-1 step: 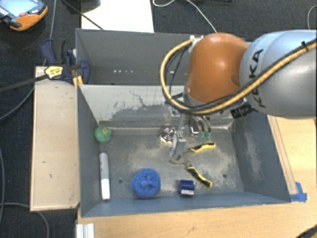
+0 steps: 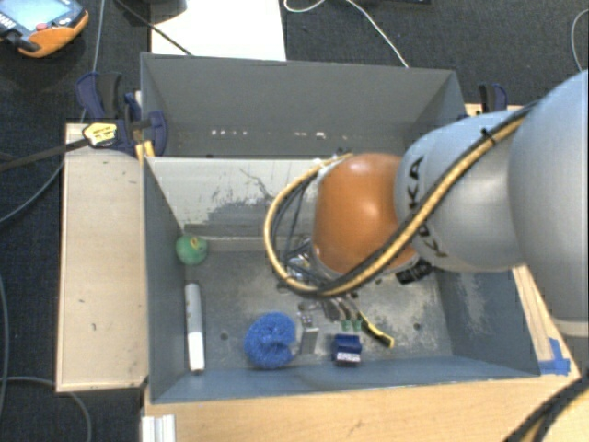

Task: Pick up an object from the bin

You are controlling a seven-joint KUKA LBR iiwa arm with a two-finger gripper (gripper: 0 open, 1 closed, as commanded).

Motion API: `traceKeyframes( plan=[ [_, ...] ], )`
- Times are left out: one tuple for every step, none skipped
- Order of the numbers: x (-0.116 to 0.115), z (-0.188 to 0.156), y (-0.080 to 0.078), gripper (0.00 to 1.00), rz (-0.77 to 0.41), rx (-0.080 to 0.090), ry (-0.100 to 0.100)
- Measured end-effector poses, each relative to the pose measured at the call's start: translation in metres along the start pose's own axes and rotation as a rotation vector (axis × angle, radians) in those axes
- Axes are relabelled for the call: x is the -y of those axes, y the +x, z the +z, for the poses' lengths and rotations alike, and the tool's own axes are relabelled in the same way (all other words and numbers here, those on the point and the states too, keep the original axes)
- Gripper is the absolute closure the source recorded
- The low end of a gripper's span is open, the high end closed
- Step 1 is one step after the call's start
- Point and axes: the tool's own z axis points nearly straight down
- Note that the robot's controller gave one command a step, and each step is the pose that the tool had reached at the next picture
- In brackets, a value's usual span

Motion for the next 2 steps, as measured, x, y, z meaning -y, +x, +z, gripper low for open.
traceKeyframes(
  plan=[
    [0.075,-0.016,-0.008,0.0,-0.098,0.005,0.003],
    [-0.056,0.055,0.005,0.0,-0.072,0.003,-0.001]
  ],
)
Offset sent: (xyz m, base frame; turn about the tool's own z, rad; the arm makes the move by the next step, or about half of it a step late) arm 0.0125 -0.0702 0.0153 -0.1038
